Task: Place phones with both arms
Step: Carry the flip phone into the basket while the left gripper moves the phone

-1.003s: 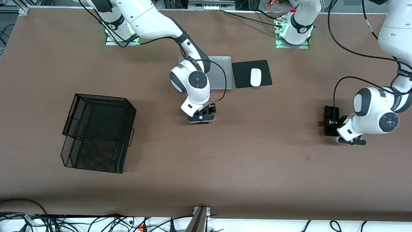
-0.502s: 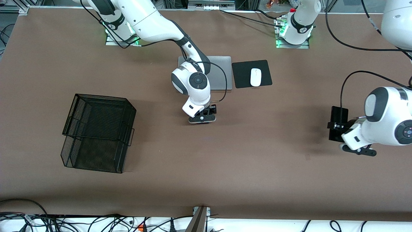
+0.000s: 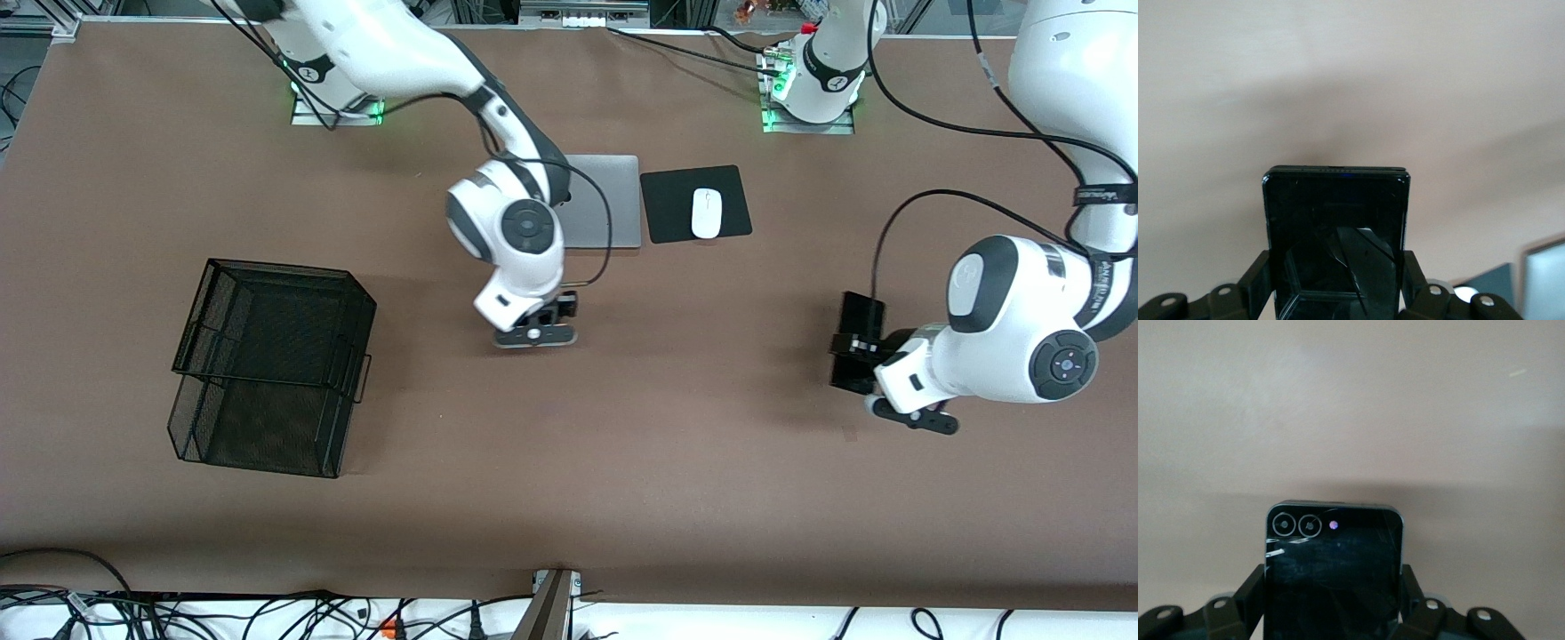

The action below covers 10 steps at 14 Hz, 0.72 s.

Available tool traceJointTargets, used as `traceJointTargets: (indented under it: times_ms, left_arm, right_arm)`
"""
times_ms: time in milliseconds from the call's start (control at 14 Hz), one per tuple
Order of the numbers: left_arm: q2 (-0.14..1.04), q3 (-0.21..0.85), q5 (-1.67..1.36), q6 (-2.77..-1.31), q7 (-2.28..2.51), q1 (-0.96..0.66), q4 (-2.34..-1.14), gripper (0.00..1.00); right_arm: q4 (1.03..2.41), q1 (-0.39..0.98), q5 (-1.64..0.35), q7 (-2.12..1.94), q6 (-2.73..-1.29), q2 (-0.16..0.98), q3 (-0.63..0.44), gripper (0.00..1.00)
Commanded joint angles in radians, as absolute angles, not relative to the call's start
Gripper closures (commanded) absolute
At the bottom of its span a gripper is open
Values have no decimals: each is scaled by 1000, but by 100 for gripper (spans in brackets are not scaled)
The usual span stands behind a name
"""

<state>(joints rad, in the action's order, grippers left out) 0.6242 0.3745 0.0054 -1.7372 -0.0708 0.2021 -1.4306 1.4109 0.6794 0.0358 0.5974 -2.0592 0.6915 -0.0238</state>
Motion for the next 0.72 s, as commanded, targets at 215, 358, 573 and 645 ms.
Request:
traceJointTargets:
  times_ms: [215,358,573,645]
  left_arm:
    - [696,371,-55,-1937,139,-92,-1399,88]
    - [741,371,-57,-2093,262,-194,-1411,88]
    - [817,344,-49,-2296,538,-362,-1416,87]
    - [834,333,-49,-2350,570,-395,-1417,87]
  right_arm:
    - [1564,413,-20,281,-1819,404,-37,100]
    - [1664,364,-20,155,-1845,327,-104,100]
    - [1778,361,-24,-44,-1957,301,-279,100]
    - [1810,359,-47,-99,-2015,310,-320,100]
